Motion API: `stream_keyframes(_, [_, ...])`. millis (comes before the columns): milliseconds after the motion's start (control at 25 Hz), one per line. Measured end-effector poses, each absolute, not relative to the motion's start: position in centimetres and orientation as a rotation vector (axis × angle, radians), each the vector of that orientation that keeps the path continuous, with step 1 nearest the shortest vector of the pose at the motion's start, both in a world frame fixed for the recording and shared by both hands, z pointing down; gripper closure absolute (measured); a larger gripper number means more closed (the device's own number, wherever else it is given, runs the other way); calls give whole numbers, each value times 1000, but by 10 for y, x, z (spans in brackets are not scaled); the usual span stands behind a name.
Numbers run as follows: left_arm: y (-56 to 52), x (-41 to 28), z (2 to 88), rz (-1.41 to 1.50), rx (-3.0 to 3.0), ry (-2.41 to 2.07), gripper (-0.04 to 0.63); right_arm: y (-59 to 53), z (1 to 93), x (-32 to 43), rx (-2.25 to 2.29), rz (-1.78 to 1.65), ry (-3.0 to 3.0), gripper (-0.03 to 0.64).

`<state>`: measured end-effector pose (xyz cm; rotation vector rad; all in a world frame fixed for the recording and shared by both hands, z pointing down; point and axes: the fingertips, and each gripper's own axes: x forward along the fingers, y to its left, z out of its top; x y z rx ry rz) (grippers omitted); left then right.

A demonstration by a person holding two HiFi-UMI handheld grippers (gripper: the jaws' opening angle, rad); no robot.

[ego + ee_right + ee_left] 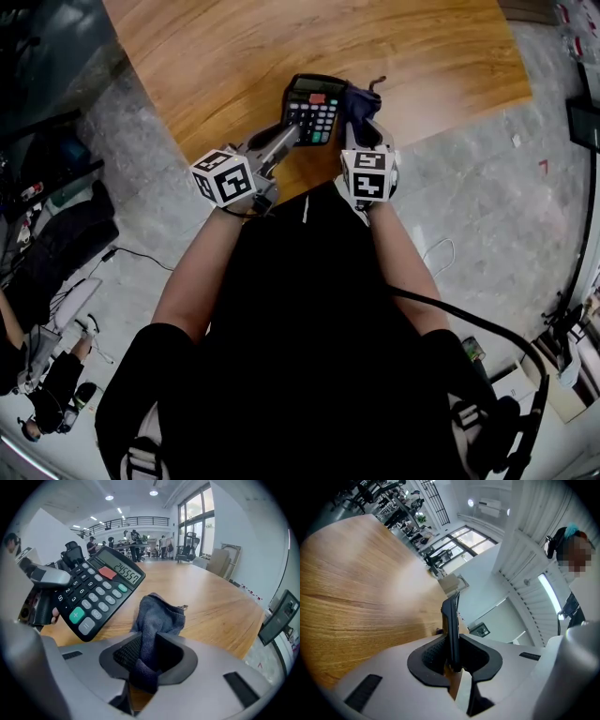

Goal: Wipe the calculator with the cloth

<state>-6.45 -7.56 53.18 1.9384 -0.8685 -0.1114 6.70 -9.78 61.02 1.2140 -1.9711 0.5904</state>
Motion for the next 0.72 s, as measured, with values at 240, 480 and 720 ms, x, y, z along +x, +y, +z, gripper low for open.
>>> stream_keyframes(240, [-77,-64,524,-144,1928,-868,523,-101,565,65,1286,505,-2063,531])
stream_keyframes(480, [-77,-64,508,-208,1910,-861,525,-117,484,49,1319,415,-2253,531])
stream_keyframes(720, [-77,-40,491,-231,1946,-802,523,-117,457,7,1154,394,-2401,531])
